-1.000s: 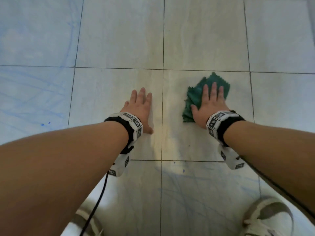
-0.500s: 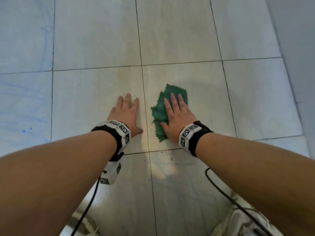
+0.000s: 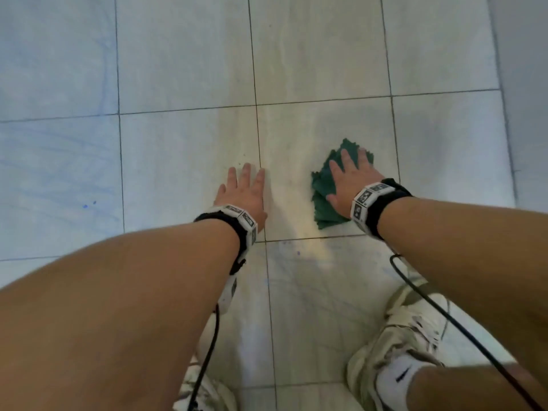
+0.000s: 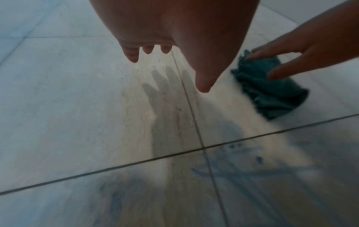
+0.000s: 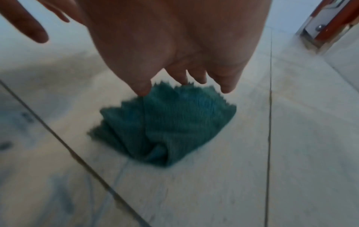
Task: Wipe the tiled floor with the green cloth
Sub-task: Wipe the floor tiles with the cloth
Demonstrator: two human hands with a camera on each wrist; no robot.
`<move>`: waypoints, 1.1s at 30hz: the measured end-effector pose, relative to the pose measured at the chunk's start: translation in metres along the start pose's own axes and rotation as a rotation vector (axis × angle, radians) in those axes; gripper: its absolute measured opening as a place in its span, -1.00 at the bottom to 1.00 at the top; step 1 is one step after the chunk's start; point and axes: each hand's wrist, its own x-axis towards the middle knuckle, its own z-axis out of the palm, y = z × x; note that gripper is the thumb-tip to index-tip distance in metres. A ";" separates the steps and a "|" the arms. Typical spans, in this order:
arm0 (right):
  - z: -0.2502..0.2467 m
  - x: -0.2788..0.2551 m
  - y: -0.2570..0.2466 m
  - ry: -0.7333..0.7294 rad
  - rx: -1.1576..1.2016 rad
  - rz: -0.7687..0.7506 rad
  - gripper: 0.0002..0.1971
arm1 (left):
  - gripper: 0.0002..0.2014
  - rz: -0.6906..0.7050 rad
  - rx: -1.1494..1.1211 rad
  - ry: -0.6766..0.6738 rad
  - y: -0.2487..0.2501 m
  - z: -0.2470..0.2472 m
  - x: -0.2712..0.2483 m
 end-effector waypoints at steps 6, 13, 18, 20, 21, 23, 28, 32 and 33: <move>-0.082 -0.088 -0.010 -0.071 -0.002 -0.125 -0.24 | -0.12 -0.023 -0.006 -0.065 0.017 -0.078 -0.098; -0.159 -0.214 -0.001 -0.056 -0.015 -0.102 -0.35 | -0.15 0.016 0.049 -0.118 0.014 -0.163 -0.220; -0.187 -0.275 0.020 -0.080 0.009 -0.027 -0.42 | -0.17 0.060 0.130 -0.148 0.011 -0.200 -0.281; -0.188 -0.299 0.024 -0.092 0.013 0.010 -0.42 | -0.16 0.097 0.170 -0.157 0.011 -0.208 -0.299; -0.185 -0.310 0.026 -0.093 0.022 0.034 -0.42 | -0.16 0.113 0.184 -0.161 0.011 -0.210 -0.306; -0.179 -0.329 0.029 -0.102 0.052 0.075 -0.43 | -0.15 0.137 0.202 -0.172 0.013 -0.213 -0.317; -0.160 -0.350 0.036 -0.123 0.093 0.056 -0.41 | -0.17 0.164 0.245 -0.182 0.030 -0.201 -0.330; -0.138 -0.356 0.046 -0.141 0.028 -0.007 -0.36 | -0.16 0.130 0.208 -0.207 0.053 -0.181 -0.331; -0.134 -0.358 0.049 -0.143 0.022 -0.018 -0.36 | -0.17 0.119 0.196 -0.204 0.058 -0.176 -0.333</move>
